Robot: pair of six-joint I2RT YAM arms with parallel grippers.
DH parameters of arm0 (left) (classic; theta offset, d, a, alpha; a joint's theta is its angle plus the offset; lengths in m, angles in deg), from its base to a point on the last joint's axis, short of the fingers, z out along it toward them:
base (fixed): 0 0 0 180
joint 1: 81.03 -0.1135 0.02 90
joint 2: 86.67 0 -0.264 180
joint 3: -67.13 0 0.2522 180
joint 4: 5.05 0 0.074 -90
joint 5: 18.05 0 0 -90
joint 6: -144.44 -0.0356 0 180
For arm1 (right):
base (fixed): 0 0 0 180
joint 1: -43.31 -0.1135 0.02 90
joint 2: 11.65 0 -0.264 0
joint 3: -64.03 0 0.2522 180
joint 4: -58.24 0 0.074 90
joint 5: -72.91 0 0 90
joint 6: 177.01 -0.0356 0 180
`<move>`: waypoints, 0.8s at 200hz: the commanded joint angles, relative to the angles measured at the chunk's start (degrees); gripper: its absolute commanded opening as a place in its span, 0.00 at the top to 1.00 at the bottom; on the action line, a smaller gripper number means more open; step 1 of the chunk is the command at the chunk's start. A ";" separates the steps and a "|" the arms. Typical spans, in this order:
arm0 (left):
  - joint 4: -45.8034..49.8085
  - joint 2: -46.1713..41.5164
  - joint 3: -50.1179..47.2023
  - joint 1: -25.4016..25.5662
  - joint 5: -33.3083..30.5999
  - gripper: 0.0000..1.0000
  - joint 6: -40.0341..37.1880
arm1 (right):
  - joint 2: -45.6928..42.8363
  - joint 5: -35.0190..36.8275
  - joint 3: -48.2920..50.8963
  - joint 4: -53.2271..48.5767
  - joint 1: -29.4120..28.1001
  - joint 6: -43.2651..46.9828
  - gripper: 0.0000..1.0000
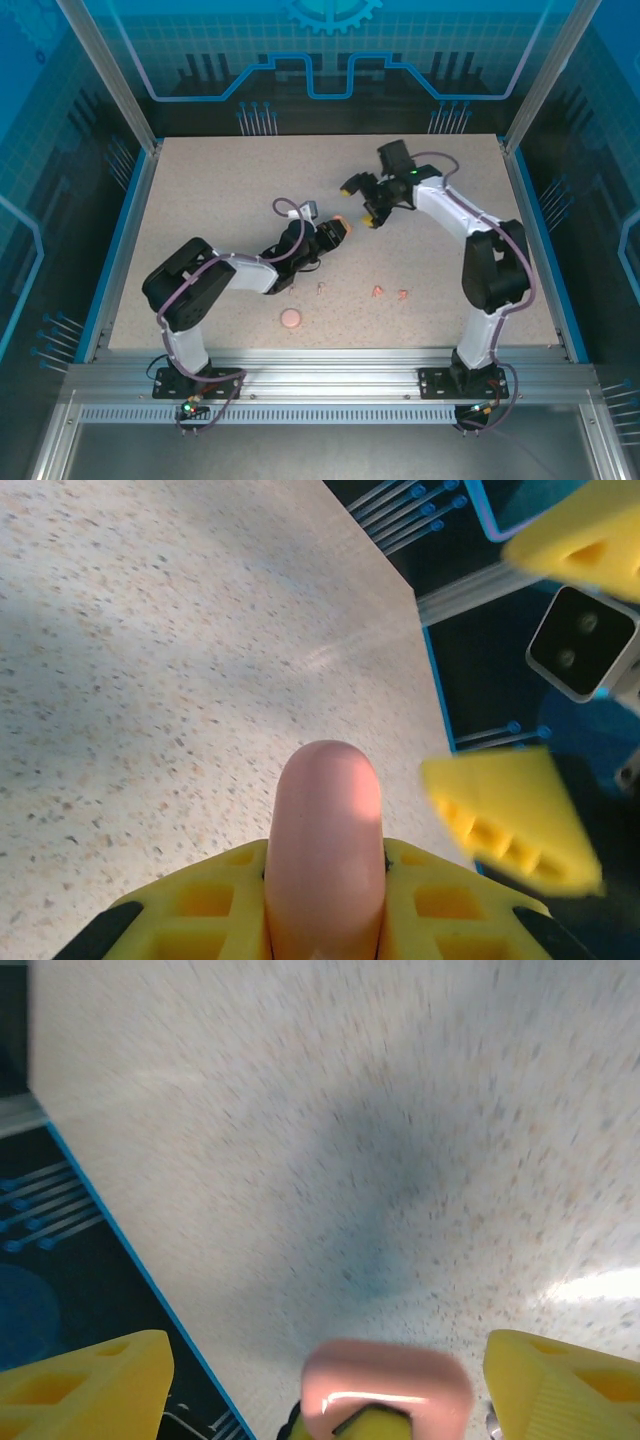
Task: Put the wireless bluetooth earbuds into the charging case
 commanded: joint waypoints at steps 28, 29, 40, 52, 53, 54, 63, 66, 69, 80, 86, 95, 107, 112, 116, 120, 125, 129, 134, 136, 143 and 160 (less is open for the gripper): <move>5.84 -8.64 2.38 -9.74 32.53 1.00 -7.12 | -16.00 -5.79 16.28 14.73 7.67 13.92 0.12; 6.21 -8.71 2.46 -9.94 32.99 1.00 -7.29 | -16.27 -6.23 17.16 15.70 7.79 13.84 0.12; 9.34 -10.22 3.80 -11.06 37.23 1.00 -9.12 | -19.78 -9.69 24.60 24.77 8.45 13.56 0.15; 13.44 -11.58 5.73 -11.93 41.25 1.00 -11.47 | -23.32 -11.85 30.67 31.69 8.28 14.26 0.16; 13.83 -11.68 5.94 -11.96 41.57 1.00 -11.66 | -23.54 -12.02 30.99 32.22 8.27 14.49 0.16; 14.03 -11.77 6.05 -12.02 41.82 1.00 -11.89 | -23.83 -12.24 31.45 32.67 8.18 14.65 0.17; 17.42 -12.48 7.57 -12.24 43.65 1.00 -13.69 | -25.71 -13.80 33.81 35.61 7.34 16.70 0.17; 18.35 -12.66 8.09 -12.25 44.21 1.00 -14.22 | -26.23 -14.29 34.32 35.93 7.07 17.46 0.18; 19.54 -12.76 8.59 -12.25 44.67 1.00 -14.81 | -26.72 -14.69 34.71 36.11 6.64 18.16 0.18; 22.29 -13.16 10.17 -12.25 46.10 1.00 -16.28 | -28.06 -16.19 35.20 35.65 4.96 21.44 0.19; 23.17 -13.25 10.81 -12.26 46.48 1.00 -16.52 | -28.70 -16.57 35.06 34.53 4.08 23.41 0.19; 23.48 -13.22 11.56 -12.33 47.37 1.00 -16.68 | -29.60 -16.44 34.59 32.18 2.70 26.63 0.20; 24.43 -13.17 12.50 -12.31 48.08 1.00 -16.99 | -30.48 -16.62 34.29 30.58 1.86 29.02 0.21; 24.73 -13.06 12.81 -12.25 48.19 1.00 -17.12 | -30.88 -16.74 34.38 30.35 1.82 29.36 0.21; 24.83 -13.03 12.98 -12.25 48.20 1.00 -17.20 | -31.17 -16.70 34.50 30.26 1.81 29.47 0.21; 24.92 -12.95 13.07 -12.29 48.22 1.00 -17.25 | -31.46 -16.79 34.62 30.29 1.84 29.56 0.22; 25.01 -12.92 13.24 -12.29 48.15 1.00 -17.32 | -31.80 -16.80 34.64 30.20 1.82 29.77 0.22; 25.03 -12.76 13.34 -12.25 48.26 1.00 -17.31 | -32.05 -16.97 34.73 30.28 1.77 29.79 0.22; 25.02 -12.66 13.53 -12.29 48.38 1.00 -17.32 | -32.29 -17.19 34.82 30.48 1.77 29.83 0.21; 25.03 -12.59 13.60 -12.26 48.39 1.00 -17.30 | -32.35 -17.31 34.84 30.54 1.72 29.84 0.22; 25.03 -12.32 13.84 -12.30 48.49 1.00 -17.21 | -32.53 -17.74 34.82 30.73 1.70 29.75 0.22; 25.12 -12.06 14.24 -12.26 48.44 1.00 -17.22 | -32.23 -18.43 34.19 30.34 1.33 29.99 0.22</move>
